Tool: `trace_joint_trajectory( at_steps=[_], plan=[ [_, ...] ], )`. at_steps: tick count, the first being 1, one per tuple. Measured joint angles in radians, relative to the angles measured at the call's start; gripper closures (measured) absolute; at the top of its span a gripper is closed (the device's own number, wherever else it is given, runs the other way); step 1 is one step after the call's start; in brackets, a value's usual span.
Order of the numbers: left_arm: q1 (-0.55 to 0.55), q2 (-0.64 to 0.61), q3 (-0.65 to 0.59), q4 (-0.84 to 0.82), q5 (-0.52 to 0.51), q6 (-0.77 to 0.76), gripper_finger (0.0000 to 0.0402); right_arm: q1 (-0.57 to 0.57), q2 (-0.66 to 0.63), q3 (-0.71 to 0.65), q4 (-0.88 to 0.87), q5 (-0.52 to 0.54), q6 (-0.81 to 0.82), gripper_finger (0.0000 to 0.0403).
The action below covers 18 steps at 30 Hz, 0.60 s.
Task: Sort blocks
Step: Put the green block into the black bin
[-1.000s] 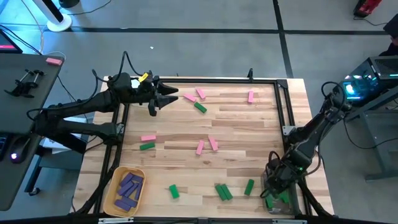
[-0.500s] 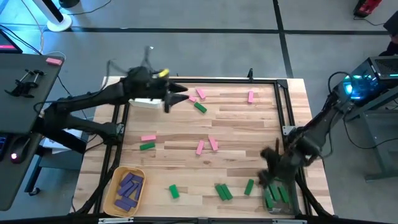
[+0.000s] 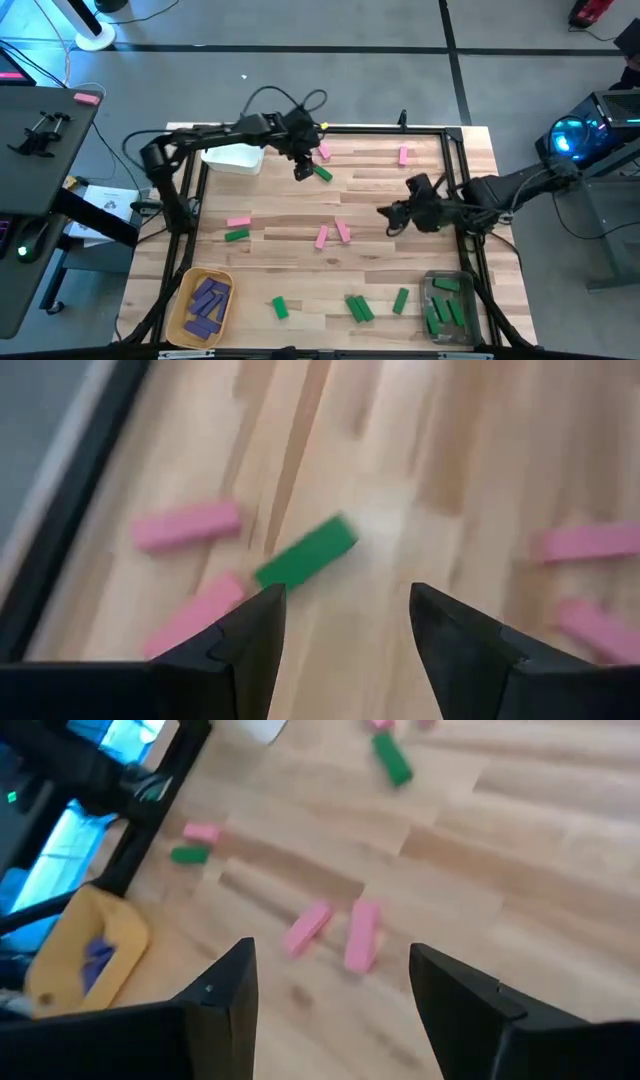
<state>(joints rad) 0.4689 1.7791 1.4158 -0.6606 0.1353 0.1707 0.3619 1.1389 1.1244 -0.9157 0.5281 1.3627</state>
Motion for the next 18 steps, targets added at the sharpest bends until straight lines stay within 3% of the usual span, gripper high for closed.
trace_joint_trajectory(
  at_steps=[7, 14, 18],
  plan=[
    [0.006, 0.115, 0.0, -0.025, 0.066, 0.03, 0.0199, -0.114, 0.0, -0.001, 0.01, 0.015, -0.136, 0.021],
    [-0.008, 0.133, 0.001, 0.147, 0.023, 0.217, 0.0199, -0.205, 0.0, -0.002, 0.015, 0.011, -0.222, 0.021],
    [-0.012, 0.165, 0.0, 0.142, 0.008, 0.268, 0.0199, -0.245, 0.0, -0.002, 0.015, -0.03, -0.281, 0.021]
  ],
)
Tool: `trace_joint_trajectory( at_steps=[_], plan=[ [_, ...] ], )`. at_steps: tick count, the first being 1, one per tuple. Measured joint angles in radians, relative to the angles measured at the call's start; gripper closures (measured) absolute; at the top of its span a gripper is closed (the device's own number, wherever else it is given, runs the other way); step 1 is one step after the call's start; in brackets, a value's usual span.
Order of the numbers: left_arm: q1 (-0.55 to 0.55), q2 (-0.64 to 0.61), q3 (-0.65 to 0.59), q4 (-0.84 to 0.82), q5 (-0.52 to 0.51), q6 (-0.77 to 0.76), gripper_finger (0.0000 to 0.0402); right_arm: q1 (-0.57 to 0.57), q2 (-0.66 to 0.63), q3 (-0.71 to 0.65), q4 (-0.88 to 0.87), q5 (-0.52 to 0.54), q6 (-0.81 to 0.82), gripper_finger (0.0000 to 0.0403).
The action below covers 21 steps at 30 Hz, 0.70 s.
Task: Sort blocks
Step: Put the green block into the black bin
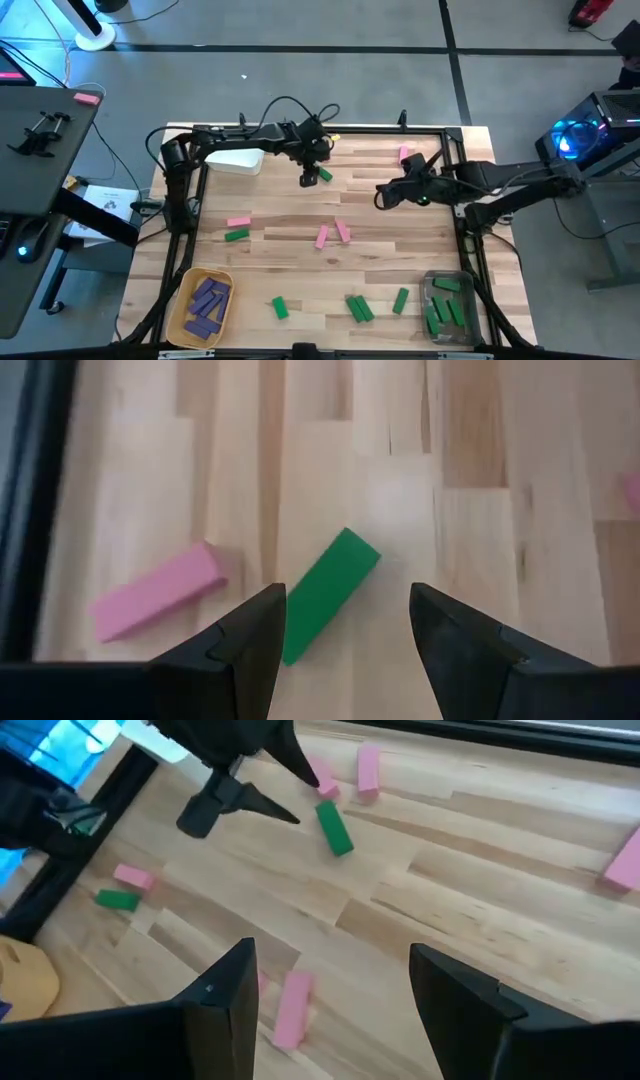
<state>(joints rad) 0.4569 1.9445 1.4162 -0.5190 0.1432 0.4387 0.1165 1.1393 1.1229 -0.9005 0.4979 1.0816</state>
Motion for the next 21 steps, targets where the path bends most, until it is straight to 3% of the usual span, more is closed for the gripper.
trace_joint_trajectory(
  at_steps=[4, 6, 11, 21],
  plan=[
    [0.002, 0.039, 0.0, 0.014, -0.001, -0.048, 0.0202, -0.031, 0.0, 0.0, 0.006, -0.001, -0.019, 0.021],
    [0.002, 0.045, -0.001, 0.033, 0.0, -0.087, 0.0223, -0.042, 0.0, 0.0, 0.015, -0.001, -0.029, 0.021],
    [0.019, 0.064, -0.002, 0.05, 0.063, -0.223, 0.0377, -0.058, 0.0, 0.0, 0.049, -0.001, -0.064, 0.021],
    [0.035, 0.121, -0.002, 0.08, 0.035, -0.45, 0.0401, -0.058, 0.009, -0.001, 0.06, 0.008, -0.069, 0.021]
  ],
)
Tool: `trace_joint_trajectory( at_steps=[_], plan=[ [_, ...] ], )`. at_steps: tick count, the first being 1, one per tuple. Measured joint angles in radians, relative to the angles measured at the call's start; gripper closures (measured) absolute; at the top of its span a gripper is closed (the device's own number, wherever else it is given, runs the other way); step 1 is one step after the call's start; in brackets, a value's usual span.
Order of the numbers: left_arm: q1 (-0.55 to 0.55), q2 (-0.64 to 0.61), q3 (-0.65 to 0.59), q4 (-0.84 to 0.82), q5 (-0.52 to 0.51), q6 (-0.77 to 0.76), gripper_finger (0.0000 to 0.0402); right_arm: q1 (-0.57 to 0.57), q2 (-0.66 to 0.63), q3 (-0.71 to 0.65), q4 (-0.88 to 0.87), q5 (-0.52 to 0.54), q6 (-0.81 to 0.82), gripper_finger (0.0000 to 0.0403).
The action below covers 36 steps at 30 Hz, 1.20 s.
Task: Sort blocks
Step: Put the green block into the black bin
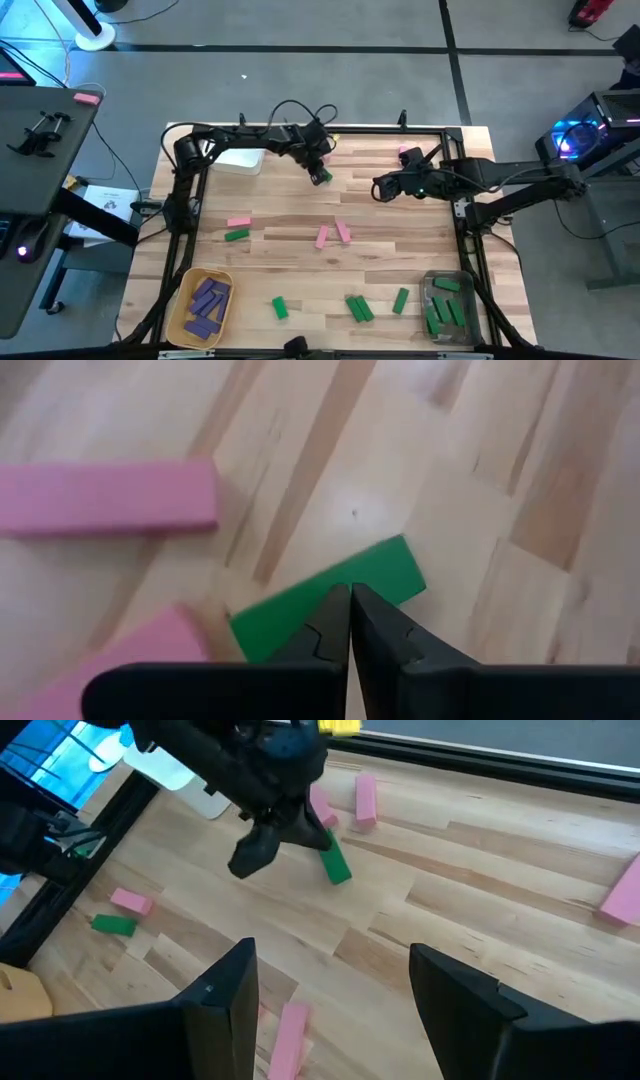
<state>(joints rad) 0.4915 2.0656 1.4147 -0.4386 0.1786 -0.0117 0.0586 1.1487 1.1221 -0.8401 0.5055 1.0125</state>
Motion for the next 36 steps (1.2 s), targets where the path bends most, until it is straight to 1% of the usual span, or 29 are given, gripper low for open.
trace_joint_trajectory(
  at_steps=[8, 10, 14, 17, 19, 23, 27, 31, 34, 36],
  plan=[
    [-0.016, 0.019, -0.013, 0.038, -0.062, -0.057, 0.0401, 0.0, 0.045, 0.0, 0.041, -0.009, 0.002, 0.021],
    [-0.02, 0.017, -0.013, 0.004, -0.041, -0.063, 0.0401, 0.0, 0.058, 0.0, 0.059, -0.019, 0.0, 0.021],
    [-0.053, 0.006, -0.016, -0.165, 0.007, -0.009, 0.0401, 0.001, 0.071, 0.0, 0.075, -0.061, -0.026, 0.021],
    [-0.089, -0.011, -0.063, -0.257, 0.058, 0.013, 0.0401, 0.001, 0.07, 0.0, 0.077, -0.077, -0.026, 0.021],
    [-0.114, -0.037, -0.121, -0.277, 0.091, -0.001, 0.0401, 0.001, 0.07, 0.0, 0.078, -0.096, -0.027, 0.021],
    [-0.172, -0.107, -0.26, -0.194, 0.163, -0.108, 0.0401, 0.015, 0.07, 0.0, 0.089, -0.112, -0.007, 0.021],
    [-0.246, -0.187, -0.396, -0.052, 0.21, -0.261, 0.0401, 0.045, 0.07, 0.0, 0.106, -0.113, 0.044, 0.021],
    [-0.341, -0.252, -0.508, 0.128, 0.193, -0.43, 0.0401, 0.073, 0.07, 0.0, 0.108, -0.084, 0.134, 0.021],
    [-0.42, -0.265, -0.573, 0.305, 0.187, -0.594, 0.0401, 0.087, 0.07, 0.0, 0.109, -0.061, 0.181, 0.021],
    [-0.469, -0.264, -0.595, 0.405, 0.184, -0.674, 0.0401, 0.09, 0.07, 0.0, 0.11, -0.061, 0.184, 0.021]
  ],
)
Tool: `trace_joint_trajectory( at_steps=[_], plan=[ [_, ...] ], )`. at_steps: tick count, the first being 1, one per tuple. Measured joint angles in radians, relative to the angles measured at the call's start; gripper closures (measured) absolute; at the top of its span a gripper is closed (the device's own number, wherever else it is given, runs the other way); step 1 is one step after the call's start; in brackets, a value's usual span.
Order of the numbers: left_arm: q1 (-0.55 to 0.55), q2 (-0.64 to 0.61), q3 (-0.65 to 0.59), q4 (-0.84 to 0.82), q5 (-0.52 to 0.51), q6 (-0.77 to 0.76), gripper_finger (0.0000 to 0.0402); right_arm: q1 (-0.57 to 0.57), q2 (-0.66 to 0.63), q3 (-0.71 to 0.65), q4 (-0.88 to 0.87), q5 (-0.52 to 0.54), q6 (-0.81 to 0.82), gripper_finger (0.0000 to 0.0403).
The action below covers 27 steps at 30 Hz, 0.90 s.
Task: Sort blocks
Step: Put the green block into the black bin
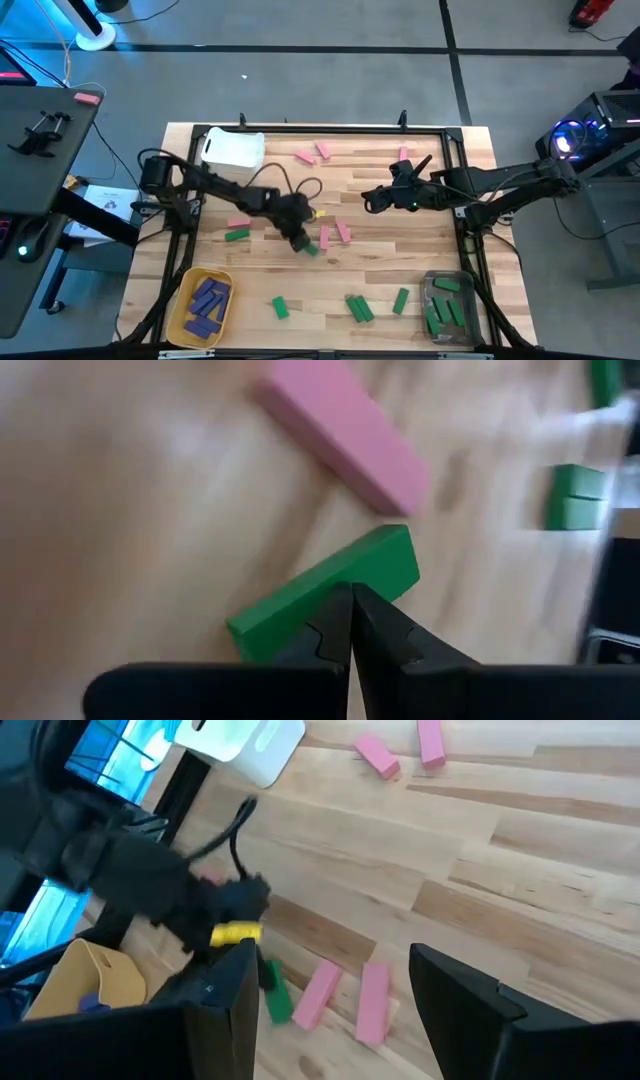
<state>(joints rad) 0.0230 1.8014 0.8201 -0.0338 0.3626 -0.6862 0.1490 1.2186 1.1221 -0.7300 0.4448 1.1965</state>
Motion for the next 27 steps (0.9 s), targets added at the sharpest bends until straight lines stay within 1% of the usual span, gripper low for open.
trace_joint_trajectory(
  at_steps=[2, 4, 7, 9, 14, 17, 19, 22, 25, 27],
  plan=[
    [-0.029, -0.009, -0.003, 0.05, -0.003, -0.038, 0.0401, 0.003, 0.0, 0.0, 0.0, 0.008, -0.001, 0.021],
    [-0.038, -0.04, -0.008, 0.053, -0.011, -0.059, 0.0401, 0.003, 0.0, 0.0, 0.002, 0.016, -0.022, 0.021],
    [-0.034, -0.132, -0.003, 0.038, -0.026, -0.014, 0.0401, 0.003, 0.0, 0.0, 0.013, 0.014, -0.059, 0.021],
    [-0.034, -0.187, -0.001, 0.015, -0.041, 0.096, 0.0401, 0.003, 0.0, 0.0, 0.024, 0.005, -0.104, 0.021],
    [-0.035, -0.279, -0.001, -0.024, -0.059, 0.445, 0.0401, 0.003, 0.0, 0.0, 0.065, -0.039, -0.221, 0.021],
    [-0.035, -0.289, 0.001, -0.092, -0.102, 0.604, 0.0393, 0.014, 0.0, 0.0, 0.091, -0.068, -0.284, 0.021],
    [-0.035, -0.272, 0.012, -0.182, -0.129, 0.673, 0.0379, 0.027, -0.001, 0.0, 0.102, -0.082, -0.304, 0.021],
    [-0.042, -0.236, 0.066, -0.264, -0.132, 0.799, 0.0346, 0.057, -0.001, 0.0, 0.111, -0.085, -0.28, 0.021],
    [-0.057, -0.196, 0.113, -0.29, -0.146, 0.916, 0.0303, 0.094, -0.001, 0.0, 0.114, -0.067, -0.243, 0.021],
    [-0.062, -0.173, 0.147, -0.288, -0.158, 0.964, 0.0273, 0.117, -0.001, 0.0, 0.114, -0.038, -0.194, 0.021]
  ],
)
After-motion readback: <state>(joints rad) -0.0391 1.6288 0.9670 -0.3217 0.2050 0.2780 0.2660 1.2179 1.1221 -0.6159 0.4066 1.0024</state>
